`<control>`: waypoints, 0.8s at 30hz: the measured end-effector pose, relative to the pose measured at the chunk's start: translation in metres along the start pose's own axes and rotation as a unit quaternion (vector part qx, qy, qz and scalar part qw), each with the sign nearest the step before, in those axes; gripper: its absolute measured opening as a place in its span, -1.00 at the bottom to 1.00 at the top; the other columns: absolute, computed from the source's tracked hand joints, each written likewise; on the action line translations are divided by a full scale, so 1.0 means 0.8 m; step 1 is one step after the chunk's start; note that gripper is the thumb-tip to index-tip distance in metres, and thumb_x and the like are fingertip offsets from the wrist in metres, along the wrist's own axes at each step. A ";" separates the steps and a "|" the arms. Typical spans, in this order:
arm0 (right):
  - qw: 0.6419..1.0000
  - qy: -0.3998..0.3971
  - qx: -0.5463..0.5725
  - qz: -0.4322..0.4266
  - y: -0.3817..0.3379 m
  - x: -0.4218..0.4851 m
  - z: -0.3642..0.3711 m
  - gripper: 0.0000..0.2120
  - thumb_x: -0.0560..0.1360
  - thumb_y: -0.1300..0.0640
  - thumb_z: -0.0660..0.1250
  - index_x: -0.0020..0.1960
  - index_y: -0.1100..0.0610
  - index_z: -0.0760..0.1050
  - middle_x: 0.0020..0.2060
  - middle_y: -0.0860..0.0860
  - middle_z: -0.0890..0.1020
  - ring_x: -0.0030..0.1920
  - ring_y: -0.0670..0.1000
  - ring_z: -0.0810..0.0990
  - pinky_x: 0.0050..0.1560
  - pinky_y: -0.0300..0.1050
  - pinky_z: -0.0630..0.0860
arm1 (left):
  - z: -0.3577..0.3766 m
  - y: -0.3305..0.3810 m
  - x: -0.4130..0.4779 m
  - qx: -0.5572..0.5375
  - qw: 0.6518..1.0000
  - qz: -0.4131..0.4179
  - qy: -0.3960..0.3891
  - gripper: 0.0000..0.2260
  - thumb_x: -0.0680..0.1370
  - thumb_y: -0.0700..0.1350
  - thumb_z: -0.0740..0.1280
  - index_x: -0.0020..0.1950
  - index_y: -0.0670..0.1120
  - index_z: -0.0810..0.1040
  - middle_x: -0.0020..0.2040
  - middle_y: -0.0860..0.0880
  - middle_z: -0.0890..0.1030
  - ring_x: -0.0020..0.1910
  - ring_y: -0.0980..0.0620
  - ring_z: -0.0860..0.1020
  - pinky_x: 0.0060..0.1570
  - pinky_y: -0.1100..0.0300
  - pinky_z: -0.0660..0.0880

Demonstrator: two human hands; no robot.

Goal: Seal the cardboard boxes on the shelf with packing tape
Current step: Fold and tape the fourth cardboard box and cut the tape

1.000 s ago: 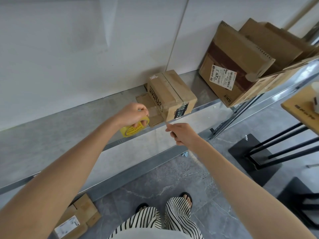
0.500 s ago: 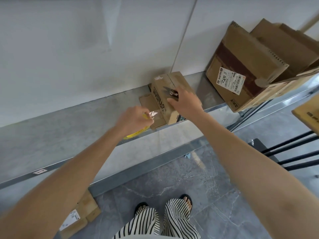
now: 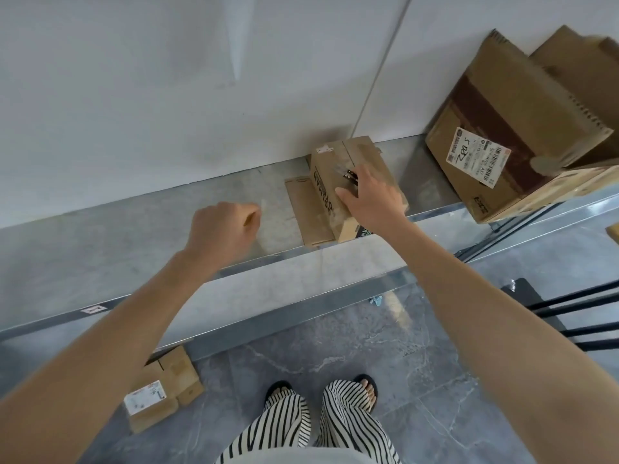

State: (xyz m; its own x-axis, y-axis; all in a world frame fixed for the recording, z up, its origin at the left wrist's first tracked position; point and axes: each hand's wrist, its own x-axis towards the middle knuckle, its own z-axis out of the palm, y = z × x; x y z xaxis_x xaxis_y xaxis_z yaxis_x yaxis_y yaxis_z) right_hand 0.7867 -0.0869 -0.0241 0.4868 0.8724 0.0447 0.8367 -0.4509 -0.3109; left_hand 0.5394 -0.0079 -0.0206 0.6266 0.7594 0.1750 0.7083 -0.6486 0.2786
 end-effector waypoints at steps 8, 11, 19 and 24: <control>1.000 -0.004 -0.009 -0.014 0.004 0.002 -0.004 -0.63 0.56 -0.14 0.17 0.21 0.08 0.27 -0.15 -0.04 0.47 -0.20 0.07 0.43 -0.21 -0.06 0.30 | 0.048 -0.011 -0.015 -0.022 0.991 -0.060 -0.114 -0.40 0.56 -0.23 0.17 0.56 -0.12 0.00 0.24 -0.15 0.50 0.13 -0.20 0.49 0.07 -0.02 0.39; 0.999 -0.026 0.007 -0.036 0.010 0.006 -0.010 -0.65 0.56 -0.11 0.18 0.23 0.07 0.28 -0.13 -0.06 0.47 -0.16 0.06 0.45 -0.17 -0.07 0.31 | 0.060 -0.012 -0.019 0.013 0.991 -0.058 -0.118 -0.47 0.55 -0.24 0.20 0.51 -0.12 0.17 0.34 -0.15 0.42 0.23 -0.21 0.38 0.15 -0.07 0.35; 0.987 -0.026 0.141 -0.066 0.055 0.024 -0.044 -0.75 0.56 0.07 0.20 0.23 0.05 0.39 -0.11 -0.04 0.52 -0.14 0.03 0.52 -0.20 -0.07 0.43 | 0.059 0.049 -0.012 -0.116 0.982 -0.145 0.027 -0.63 0.55 -0.09 0.28 0.35 -0.14 0.43 0.36 -0.14 0.37 0.31 -0.17 0.32 0.31 -0.01 0.24; 0.989 -0.044 0.108 -0.088 0.083 0.026 -0.035 -0.73 0.59 0.01 0.18 0.20 0.14 0.39 -0.02 0.05 0.45 -0.10 0.07 0.47 -0.13 -0.10 0.34 | 0.060 0.127 0.016 -0.446 0.848 -0.285 -0.010 -0.82 0.58 0.03 0.25 -0.17 0.00 0.51 -0.18 -0.02 0.50 -0.18 0.08 0.43 -0.08 0.14 0.32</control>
State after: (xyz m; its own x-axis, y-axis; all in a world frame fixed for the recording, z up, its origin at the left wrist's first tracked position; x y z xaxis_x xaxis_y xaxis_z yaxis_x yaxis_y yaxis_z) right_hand 0.8594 -0.1039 -0.0172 0.3073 0.9509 0.0361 0.8282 -0.2486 -0.5023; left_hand 0.6351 -0.0668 -0.0352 0.2758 0.9303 -0.2418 0.3763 0.1270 0.9178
